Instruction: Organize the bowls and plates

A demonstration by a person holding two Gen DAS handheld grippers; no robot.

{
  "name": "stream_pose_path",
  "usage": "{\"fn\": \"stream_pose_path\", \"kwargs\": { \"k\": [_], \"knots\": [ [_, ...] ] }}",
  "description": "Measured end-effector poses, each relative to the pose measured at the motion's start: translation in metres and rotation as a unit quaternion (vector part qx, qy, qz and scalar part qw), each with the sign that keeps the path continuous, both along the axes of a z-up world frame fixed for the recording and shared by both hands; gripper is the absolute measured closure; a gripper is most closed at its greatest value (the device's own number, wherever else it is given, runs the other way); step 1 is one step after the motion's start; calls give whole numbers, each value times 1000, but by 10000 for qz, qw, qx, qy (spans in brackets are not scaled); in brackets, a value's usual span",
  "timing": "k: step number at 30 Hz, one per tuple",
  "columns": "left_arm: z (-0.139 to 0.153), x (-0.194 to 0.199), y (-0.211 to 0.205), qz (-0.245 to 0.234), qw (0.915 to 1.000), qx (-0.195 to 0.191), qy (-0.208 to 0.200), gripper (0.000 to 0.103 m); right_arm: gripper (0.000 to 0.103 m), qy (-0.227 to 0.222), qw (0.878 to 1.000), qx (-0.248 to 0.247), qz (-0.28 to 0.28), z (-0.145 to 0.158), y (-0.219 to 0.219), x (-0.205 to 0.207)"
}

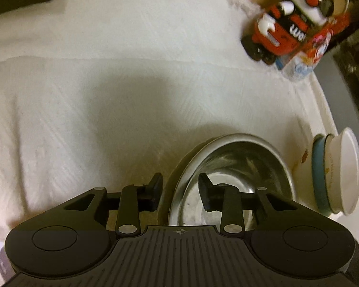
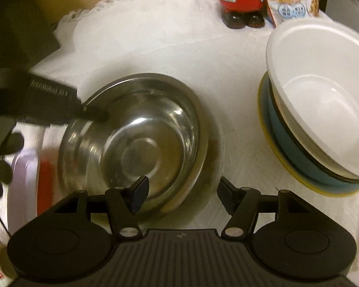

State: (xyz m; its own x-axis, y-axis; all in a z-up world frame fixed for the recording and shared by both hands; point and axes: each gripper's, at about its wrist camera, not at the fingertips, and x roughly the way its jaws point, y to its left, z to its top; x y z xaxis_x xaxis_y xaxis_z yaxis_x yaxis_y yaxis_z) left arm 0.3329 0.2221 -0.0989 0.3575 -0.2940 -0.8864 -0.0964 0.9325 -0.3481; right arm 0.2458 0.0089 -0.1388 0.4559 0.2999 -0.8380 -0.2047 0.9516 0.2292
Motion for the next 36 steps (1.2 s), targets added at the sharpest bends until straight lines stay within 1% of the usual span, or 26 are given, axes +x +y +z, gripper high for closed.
{"fn": "stream_pose_path", "kwargs": {
  "k": [2,4,7,9,10,12,14,16,18,21,22,23,24,26,27,28,29,30,31,33,36],
  "knots": [
    [12,-7,0,115,9998,38,-183,67,39,-82,9999,-31,101,9,-3,-10],
    [26,-18,0,314,9986,89,-413,67,39,-279,9994,-24,205,21,-9,-21],
    [51,-39,-4,665,9944,-43,-819,68,39,-759,9953,49,602,44,-22,-36],
    [67,-58,-11,859,9886,-230,-1215,77,39,-1065,9899,184,916,58,-31,-38],
    [73,-66,-18,944,9848,-282,-1433,80,39,-1209,9876,197,986,66,-36,-38],
    [85,-81,-36,997,9748,-247,-1979,83,39,-1481,9828,262,1070,80,-48,-37],
    [94,-85,-59,974,9676,-139,-2323,86,39,-1847,9758,273,1139,94,-65,-32],
    [101,-85,-83,943,9651,-136,-2438,88,39,-2068,9729,201,1014,107,-89,-21],
    [105,-85,-108,859,9635,-226,-2525,89,39,-2152,9723,126,902,112,-114,-8],
    [104,-88,-139,827,9610,-550,-2580,89,38,-2274,9712,-126,694,109,-160,10],
    [102,-88,-145,834,9579,-653,-2668,89,35,-2353,9692,-164,714,106,-173,13],
    [100,-89,-153,857,9540,-671,-2792,89,34,-2446,9665,-235,745,101,-186,17],
    [98,-88,-162,920,9535,-585,-2809,89,34,-2506,9647,-349,730,94,-195,19],
    [93,-84,-180,1037,9599,-300,-2585,91,34,-2436,9662,-424,731,81,-211,26],
    [93,-82,-189,1001,9648,-165,-2427,91,34,-2297,9700,-348,721,76,-217,31],
    [93,-79,-197,941,9693,-63,-2271,91,34,-2048,9760,-198,707,71,-221,38],
    [93,-76,-203,925,9720,-24,-2162,91,34,-1848,9798,-59,761,67,-225,43],
    [93,-74,-208,932,9732,-75,-2103,90,34,-1645,9825,46,870,62,-228,50],
    [94,-73,-211,889,9741,-172,-2073,89,34,-1562,9833,60,935,58,-228,52],
    [91,-71,-215,797,9779,-289,-1912,89,34,-1555,9828,35,995,50,-228,56],
    [83,-68,-225,808,9831,-101,-1639,88,34,-1430,9840,173,1052,38,-228,65]
  ]
}}
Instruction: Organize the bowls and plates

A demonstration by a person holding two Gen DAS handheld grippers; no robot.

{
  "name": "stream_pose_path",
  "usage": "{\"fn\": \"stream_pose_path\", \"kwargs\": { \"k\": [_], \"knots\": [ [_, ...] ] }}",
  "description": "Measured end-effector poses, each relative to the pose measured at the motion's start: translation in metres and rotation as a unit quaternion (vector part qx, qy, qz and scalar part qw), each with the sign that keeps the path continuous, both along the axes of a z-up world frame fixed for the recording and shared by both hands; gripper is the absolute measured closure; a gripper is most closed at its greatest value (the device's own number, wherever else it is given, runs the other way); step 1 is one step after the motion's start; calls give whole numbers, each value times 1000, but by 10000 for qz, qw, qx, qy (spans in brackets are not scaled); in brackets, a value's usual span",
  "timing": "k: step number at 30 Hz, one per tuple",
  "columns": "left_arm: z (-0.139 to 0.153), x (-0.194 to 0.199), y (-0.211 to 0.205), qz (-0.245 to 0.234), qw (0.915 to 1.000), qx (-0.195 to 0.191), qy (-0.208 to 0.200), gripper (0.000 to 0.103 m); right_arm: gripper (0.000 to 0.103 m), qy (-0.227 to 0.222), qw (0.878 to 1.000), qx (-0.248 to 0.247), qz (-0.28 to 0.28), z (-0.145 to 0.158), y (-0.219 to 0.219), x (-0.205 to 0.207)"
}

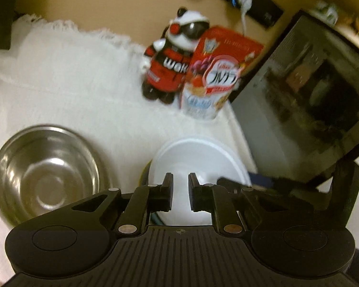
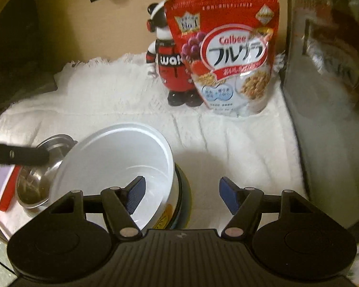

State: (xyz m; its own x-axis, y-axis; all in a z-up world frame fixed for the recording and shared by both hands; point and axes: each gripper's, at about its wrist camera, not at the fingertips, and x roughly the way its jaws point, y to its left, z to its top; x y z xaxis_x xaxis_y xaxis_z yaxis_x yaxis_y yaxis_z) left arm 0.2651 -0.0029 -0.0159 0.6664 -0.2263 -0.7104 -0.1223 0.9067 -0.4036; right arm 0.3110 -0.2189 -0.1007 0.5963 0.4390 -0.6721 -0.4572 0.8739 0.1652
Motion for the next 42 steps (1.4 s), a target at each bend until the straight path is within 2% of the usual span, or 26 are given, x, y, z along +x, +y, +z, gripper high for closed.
{"fn": "stream_pose_path", "kwargs": {
  "k": [5,6,11,16,19,21,22,24,27,31,35,42],
  "knots": [
    [-14,4,-11,224,9960,747,442,88,34,183,9996,11,212,-15,8,12],
    [-16,6,-11,290,9953,771,516,88,34,204,9994,-21,268,-17,9,13],
    [-37,27,7,680,9918,300,1037,72,34,361,9982,15,469,-24,11,20],
    [-59,49,15,520,9884,40,1426,72,34,844,9947,146,576,-31,12,31],
    [-73,57,13,340,9849,-97,1694,69,34,1015,9937,161,442,-36,13,37],
    [-79,60,9,215,9832,-62,1813,72,34,1111,9931,218,316,-38,11,40],
    [-80,62,5,145,9827,-45,1848,70,34,1179,9924,260,254,-39,9,41],
    [-79,64,-2,6,9831,55,1832,59,35,1381,9894,359,280,-46,6,41],
    [-77,67,-6,-50,9823,48,1872,50,39,1525,9867,449,339,-53,3,40],
    [-74,72,-9,-116,9810,99,1935,49,41,1689,9823,717,364,-58,-1,41],
    [-72,77,-12,-266,9828,106,1826,43,41,1871,9769,945,407,-62,-2,45],
    [-78,84,-9,-413,9816,247,1846,43,41,1758,9798,791,535,-56,11,46]
  ]
}}
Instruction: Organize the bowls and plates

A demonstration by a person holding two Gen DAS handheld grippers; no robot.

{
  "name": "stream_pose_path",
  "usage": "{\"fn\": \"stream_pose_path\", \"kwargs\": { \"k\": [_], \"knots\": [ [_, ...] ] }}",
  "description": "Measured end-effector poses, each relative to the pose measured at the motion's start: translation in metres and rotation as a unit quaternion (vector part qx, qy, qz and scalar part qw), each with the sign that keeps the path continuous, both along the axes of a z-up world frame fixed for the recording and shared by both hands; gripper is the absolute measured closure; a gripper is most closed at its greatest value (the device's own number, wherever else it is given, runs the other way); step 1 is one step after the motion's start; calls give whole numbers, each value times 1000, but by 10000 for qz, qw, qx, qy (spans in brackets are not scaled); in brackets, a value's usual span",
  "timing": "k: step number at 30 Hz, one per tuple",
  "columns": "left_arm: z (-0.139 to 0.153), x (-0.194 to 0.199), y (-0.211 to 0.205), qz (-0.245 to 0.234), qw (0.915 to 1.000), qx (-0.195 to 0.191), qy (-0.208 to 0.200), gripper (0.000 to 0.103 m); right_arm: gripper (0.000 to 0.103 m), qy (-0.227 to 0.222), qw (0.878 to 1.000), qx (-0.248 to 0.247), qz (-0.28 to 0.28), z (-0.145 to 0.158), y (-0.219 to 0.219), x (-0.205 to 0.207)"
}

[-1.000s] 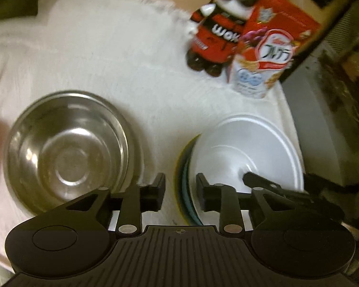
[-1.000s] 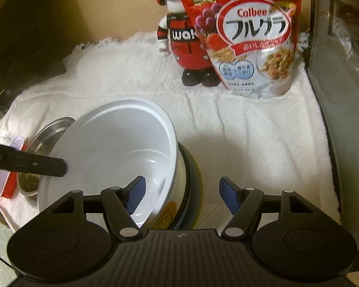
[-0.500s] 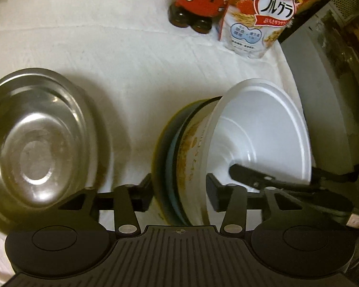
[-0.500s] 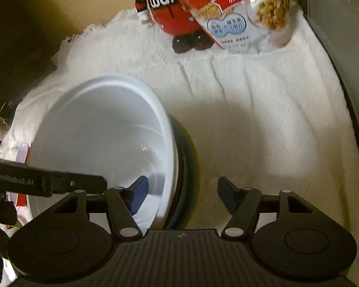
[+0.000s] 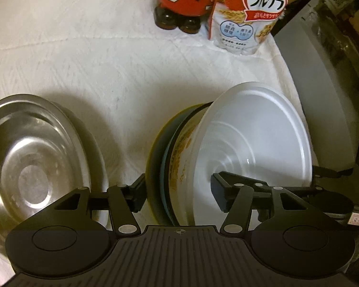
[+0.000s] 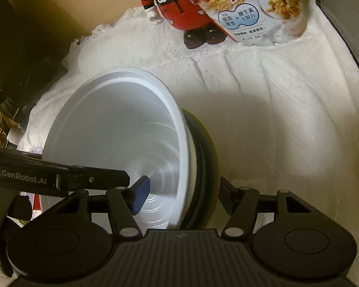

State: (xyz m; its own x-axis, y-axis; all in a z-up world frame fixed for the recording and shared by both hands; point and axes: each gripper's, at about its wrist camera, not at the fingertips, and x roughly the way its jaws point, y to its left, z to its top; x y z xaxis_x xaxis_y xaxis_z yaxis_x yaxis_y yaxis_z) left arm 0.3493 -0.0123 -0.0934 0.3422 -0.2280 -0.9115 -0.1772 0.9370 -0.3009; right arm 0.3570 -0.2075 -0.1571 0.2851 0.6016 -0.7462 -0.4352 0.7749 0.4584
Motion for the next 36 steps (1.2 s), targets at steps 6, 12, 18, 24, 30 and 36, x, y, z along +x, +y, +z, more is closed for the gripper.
{"fn": "stream_pose_path", "kwargs": {
  "k": [6,12,18,24,30,36],
  "knots": [
    [10,-5,-3,14,9999,-16,-103,42,40,58,9999,9,-150,-1,-9,4],
    [1,2,-2,-7,9999,134,-78,42,40,-21,9998,-119,-143,0,-2,1],
    [1,2,6,48,9999,-136,-86,41,40,59,9997,-94,-196,1,-2,1],
    [3,2,3,34,9996,-217,-155,34,40,-41,9990,-244,-368,5,0,1],
    [1,7,2,-42,9996,-202,-179,30,40,-84,9983,-296,-495,7,3,0],
    [-1,9,3,-51,9997,-219,-110,30,40,-51,9979,-313,-558,7,3,3]
  ]
}}
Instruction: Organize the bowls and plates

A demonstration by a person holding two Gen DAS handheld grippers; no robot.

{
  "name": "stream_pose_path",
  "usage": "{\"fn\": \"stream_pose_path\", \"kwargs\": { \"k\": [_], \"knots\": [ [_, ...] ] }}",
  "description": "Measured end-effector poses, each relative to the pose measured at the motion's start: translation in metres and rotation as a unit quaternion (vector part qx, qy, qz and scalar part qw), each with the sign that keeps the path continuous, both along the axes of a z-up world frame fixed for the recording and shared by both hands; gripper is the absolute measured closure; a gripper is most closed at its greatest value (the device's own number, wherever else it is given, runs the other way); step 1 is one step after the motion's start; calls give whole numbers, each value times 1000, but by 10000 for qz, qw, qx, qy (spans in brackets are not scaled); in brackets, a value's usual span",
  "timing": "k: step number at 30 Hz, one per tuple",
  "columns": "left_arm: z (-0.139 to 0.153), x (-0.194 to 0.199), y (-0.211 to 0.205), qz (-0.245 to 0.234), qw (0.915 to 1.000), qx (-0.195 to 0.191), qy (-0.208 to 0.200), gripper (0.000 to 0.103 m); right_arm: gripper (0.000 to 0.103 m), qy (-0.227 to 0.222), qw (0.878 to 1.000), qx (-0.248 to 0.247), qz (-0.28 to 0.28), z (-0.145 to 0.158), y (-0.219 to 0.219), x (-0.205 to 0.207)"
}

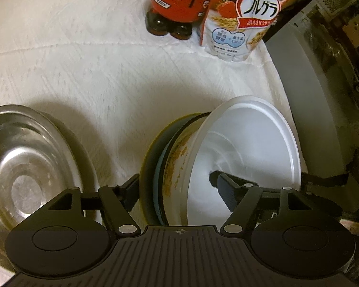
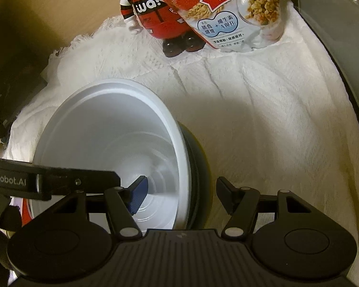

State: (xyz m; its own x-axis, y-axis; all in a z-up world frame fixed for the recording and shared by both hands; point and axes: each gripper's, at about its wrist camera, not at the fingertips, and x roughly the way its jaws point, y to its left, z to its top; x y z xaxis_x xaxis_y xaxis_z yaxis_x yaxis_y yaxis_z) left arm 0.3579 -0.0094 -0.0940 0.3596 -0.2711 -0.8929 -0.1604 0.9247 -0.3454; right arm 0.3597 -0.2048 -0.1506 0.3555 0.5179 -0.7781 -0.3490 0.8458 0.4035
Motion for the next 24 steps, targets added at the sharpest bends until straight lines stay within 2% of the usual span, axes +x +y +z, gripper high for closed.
{"fn": "stream_pose_path", "kwargs": {
  "k": [8,13,20,24],
  "knots": [
    [10,-12,-12,-77,9999,146,-35,33,40,-16,10000,48,18,1,-2,2],
    [13,-12,-21,-113,9989,462,-31,34,40,-12,9999,122,95,0,-5,4],
    [14,-16,-24,-101,9982,589,-55,34,40,16,9998,199,75,-2,-7,2],
    [15,-17,-22,-75,9965,824,-81,35,40,59,9998,166,86,-4,-5,-1]
  ]
}}
